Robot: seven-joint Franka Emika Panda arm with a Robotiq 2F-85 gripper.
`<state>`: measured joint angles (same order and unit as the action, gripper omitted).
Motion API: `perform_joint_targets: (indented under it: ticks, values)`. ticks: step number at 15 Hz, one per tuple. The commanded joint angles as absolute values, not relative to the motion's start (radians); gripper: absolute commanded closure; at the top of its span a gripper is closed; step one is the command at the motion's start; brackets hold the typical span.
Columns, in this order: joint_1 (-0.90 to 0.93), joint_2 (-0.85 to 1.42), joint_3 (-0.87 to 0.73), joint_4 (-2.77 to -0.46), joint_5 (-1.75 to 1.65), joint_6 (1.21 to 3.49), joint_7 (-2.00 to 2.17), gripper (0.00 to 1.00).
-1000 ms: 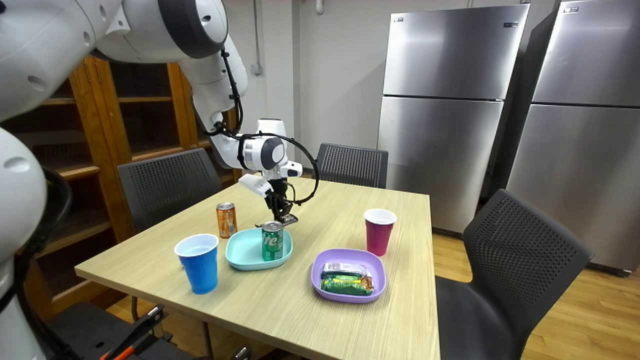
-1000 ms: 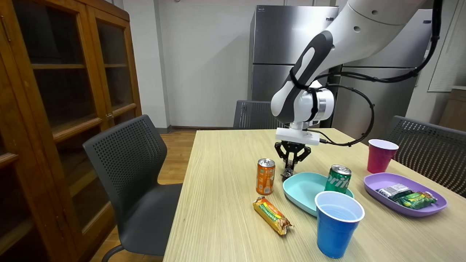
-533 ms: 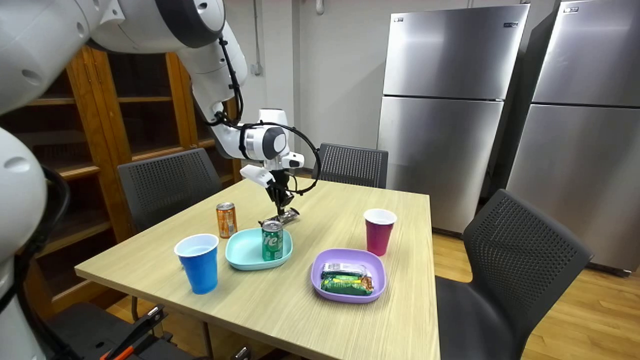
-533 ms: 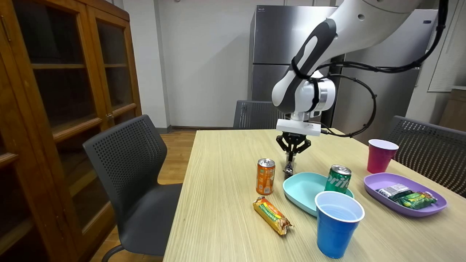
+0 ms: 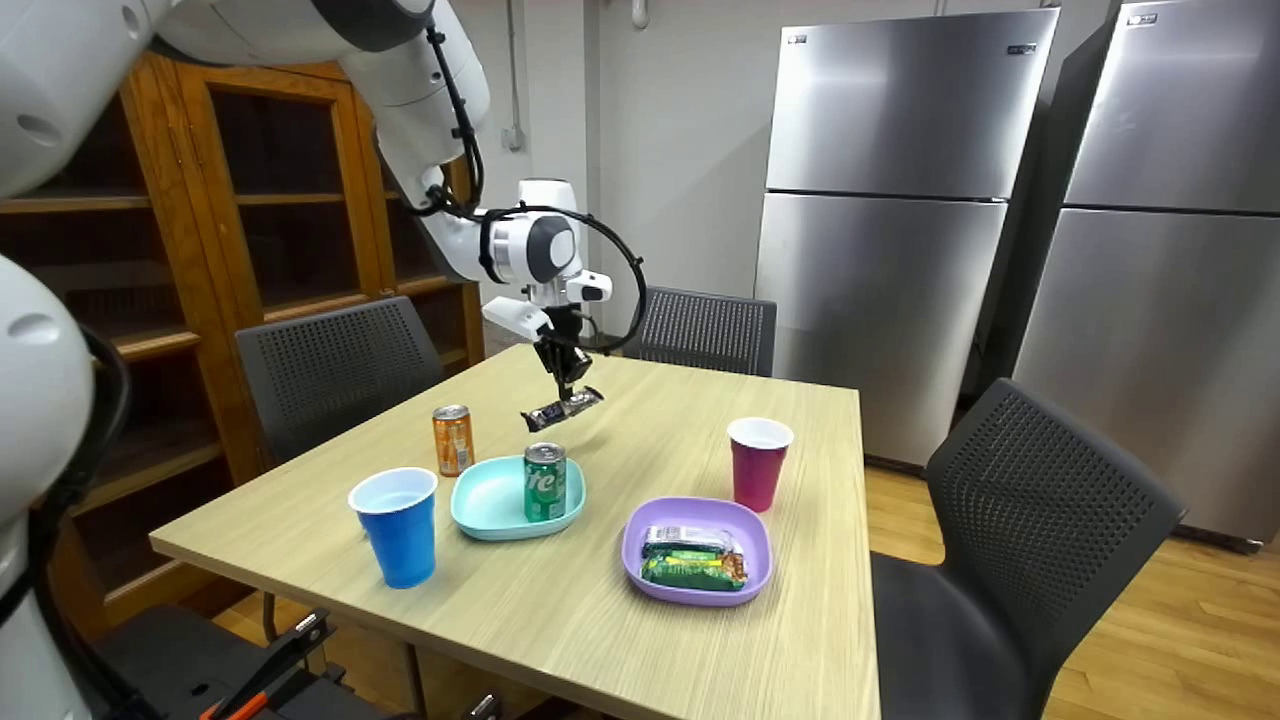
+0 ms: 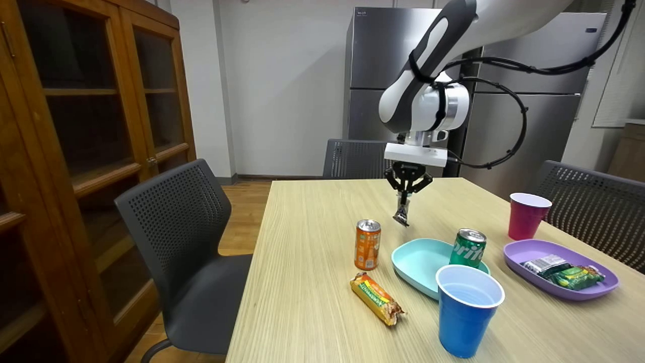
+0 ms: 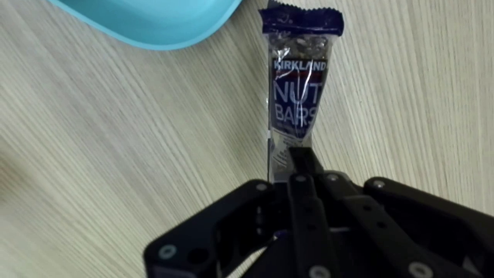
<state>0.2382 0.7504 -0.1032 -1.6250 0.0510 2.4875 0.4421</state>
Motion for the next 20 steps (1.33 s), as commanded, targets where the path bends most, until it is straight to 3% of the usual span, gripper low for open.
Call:
perform_joint_targets:
  ticks: [1, 20]
  values:
    - [0.231, 0.667, -0.097, -1.696, 0.033, 2.466, 0.442, 1.0]
    - [0.184, 0.395, -0.161, -2.05, 0.049, 2.531, 0.63, 1.0]
